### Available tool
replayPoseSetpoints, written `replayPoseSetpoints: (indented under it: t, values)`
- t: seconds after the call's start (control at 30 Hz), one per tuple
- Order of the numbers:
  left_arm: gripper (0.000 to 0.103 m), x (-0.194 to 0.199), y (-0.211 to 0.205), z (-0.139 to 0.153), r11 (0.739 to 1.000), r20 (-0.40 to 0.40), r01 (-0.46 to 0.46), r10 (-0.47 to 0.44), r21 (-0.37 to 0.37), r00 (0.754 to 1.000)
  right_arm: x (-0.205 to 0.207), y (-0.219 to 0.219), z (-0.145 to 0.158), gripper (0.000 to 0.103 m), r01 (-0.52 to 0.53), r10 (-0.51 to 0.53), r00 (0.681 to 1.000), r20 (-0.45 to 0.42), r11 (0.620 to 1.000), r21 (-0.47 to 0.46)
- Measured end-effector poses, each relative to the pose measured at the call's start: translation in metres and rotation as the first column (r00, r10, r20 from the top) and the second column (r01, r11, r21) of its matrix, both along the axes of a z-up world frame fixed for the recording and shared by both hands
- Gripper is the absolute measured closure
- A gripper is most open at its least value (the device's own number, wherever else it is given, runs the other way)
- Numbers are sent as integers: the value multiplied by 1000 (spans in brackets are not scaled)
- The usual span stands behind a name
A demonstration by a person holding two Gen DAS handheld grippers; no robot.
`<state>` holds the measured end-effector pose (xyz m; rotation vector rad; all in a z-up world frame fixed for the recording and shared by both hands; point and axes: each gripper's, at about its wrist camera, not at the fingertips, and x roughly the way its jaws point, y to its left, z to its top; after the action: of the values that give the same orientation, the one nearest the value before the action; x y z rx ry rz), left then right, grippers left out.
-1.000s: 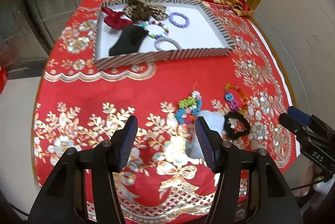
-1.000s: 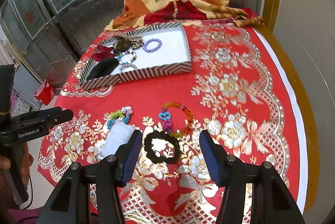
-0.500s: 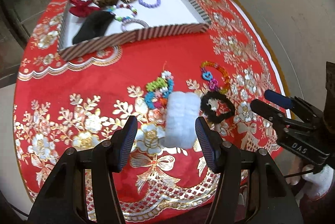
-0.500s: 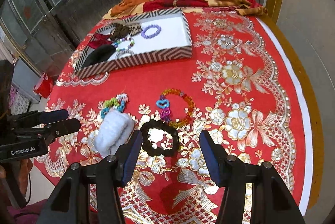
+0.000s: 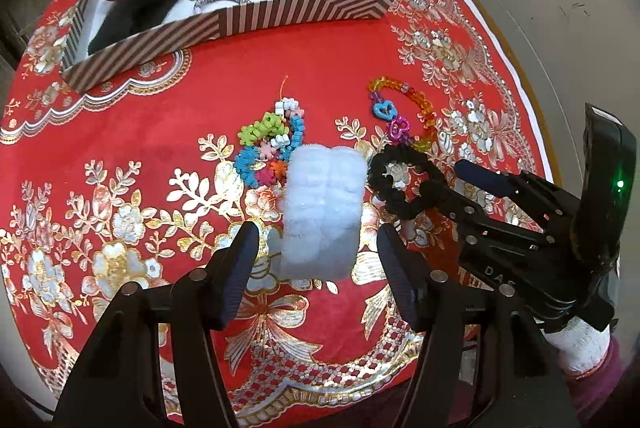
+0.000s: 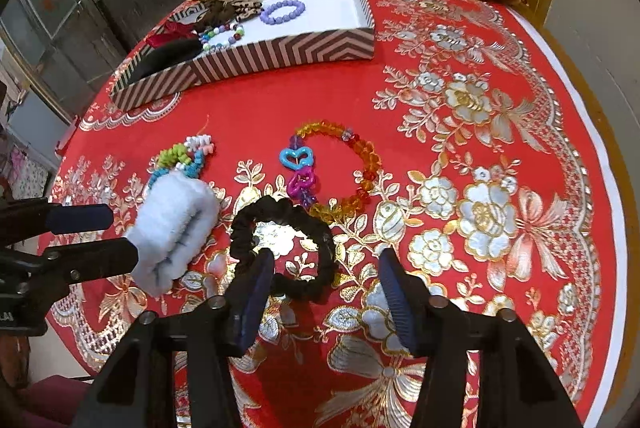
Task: Organize jewelry
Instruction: 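Grasp the white fluffy scrunchie with left tool while right tool grasps black scrunchie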
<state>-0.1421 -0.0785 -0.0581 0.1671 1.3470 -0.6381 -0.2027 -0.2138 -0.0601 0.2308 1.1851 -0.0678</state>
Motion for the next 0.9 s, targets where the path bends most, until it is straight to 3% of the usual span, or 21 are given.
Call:
replayPoseSetpoints:
  t: [0.07, 0.2, 0.5, 0.57, 0.73, 0.9]
  values:
    - [42, 1, -1, -4, 1000, -5, -1, 1, 9, 1000, 1, 1, -4, 66, -9, 9, 1000, -4, 1000, -15]
    - [42, 3, -7, -12, 1000, -13, -4, 5, 28, 1000, 3, 1, -5, 69, -24, 24, 1000, 4, 999, -30]
    - [44, 3, -21, -33, 995, -38, 23, -20, 98, 999, 1, -3, -6, 88, -42, 42, 999, 9, 998, -57]
    - [64, 4, -19, -34, 997, -48, 11, -7, 81, 999, -1, -7, -5, 94, -33, 34, 999, 17, 999, -38]
    - [71, 7, -12, -27, 999, -42, 5, -3, 53, 999, -3, -8, -4, 97, -37, 37, 999, 16, 999, -23]
    - [75, 6, -1, -2, 1000, -53, -12, 10, -28, 999, -6, -9, 17, 98, -43, 44, 997, 68, 999, -8]
